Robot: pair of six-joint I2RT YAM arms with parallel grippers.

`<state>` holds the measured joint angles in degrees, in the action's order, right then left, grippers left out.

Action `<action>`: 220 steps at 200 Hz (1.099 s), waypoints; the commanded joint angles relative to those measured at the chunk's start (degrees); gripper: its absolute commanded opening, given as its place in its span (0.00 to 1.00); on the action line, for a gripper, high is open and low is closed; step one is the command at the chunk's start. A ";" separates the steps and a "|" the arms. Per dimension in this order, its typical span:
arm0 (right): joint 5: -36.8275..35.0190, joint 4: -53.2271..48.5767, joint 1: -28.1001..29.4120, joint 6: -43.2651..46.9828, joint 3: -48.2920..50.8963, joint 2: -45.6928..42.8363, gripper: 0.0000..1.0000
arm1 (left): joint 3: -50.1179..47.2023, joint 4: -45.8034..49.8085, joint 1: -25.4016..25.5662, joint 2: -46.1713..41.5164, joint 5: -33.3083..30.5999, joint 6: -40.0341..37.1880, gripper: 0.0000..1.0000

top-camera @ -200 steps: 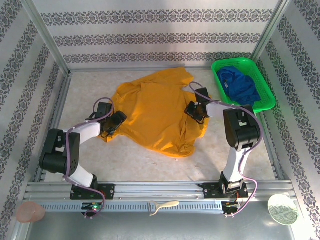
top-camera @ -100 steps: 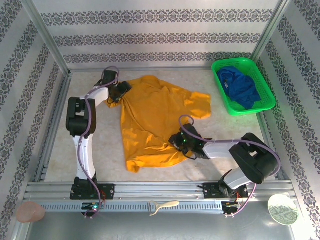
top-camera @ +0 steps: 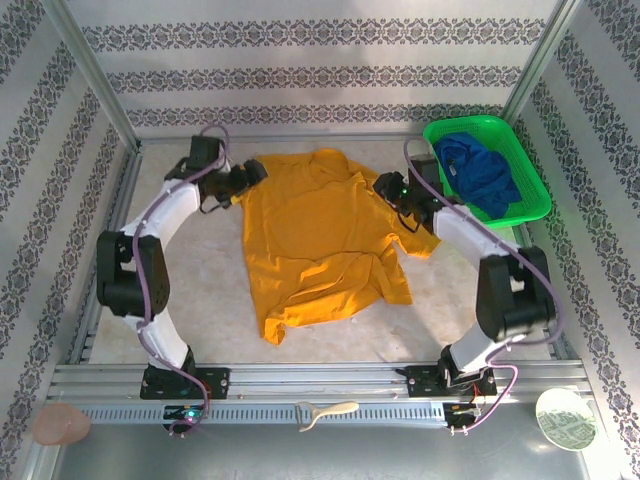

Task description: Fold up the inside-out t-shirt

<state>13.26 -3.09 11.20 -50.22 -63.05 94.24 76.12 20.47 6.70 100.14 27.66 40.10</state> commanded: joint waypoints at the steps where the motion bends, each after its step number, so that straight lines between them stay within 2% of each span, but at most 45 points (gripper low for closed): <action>1: 1.70 -7.07 -1.00 4.58 -0.50 4.60 0.36 | -11.21 -10.15 5.28 -1.39 1.88 6.81 0.91; 39: -1.57 -6.26 -2.04 3.28 -0.39 10.55 0.36 | -27.10 -21.67 10.97 -4.98 0.38 14.28 0.93; 65: -2.06 -6.60 -2.71 -0.16 -2.27 16.04 0.36 | -35.37 -28.61 11.45 -4.58 2.18 18.91 0.96; 83: -2.51 -9.28 -3.73 -2.62 -5.95 20.77 0.36 | -39.83 -29.18 10.90 -5.47 2.40 19.76 1.00; 98: -2.15 -10.43 -4.09 -5.35 -9.83 23.98 0.36 | -43.03 -28.48 8.86 -7.39 2.57 19.40 1.00; 116: -3.61 -14.53 -4.09 -6.28 -15.97 27.31 0.36 | -45.34 -24.80 3.98 -11.55 3.03 17.12 1.00; 135: -4.01 -16.76 -4.81 -6.54 -21.01 29.69 0.36 | -43.34 -15.97 -1.71 -17.08 2.56 11.59 1.00; 147: -1.06 -15.43 -5.29 -5.97 -22.88 30.21 0.36 | -39.42 -9.52 -5.22 -19.72 2.16 6.37 1.00; 169: 5.32 -10.65 -5.04 -3.82 -21.43 25.88 0.34 | -28.69 2.22 -7.14 -21.71 0.39 -4.68 0.99; 188: 6.93 -7.76 -3.77 -1.11 -15.66 17.55 0.34 | -20.86 9.85 -6.61 -21.67 1.30 -9.68 1.00; 204: 6.41 -7.90 -2.65 0.63 -8.75 8.65 0.35 | -18.39 13.31 -3.25 -23.39 0.66 -10.88 1.00; 220: 4.36 -6.72 -1.57 0.18 0.40 -0.24 0.35 | -19.35 14.38 3.56 -25.95 -1.55 -8.96 1.00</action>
<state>17.65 -11.77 7.55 -52.14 -71.57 107.28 57.12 23.92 2.61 77.78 28.10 35.22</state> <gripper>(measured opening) 0.351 0.995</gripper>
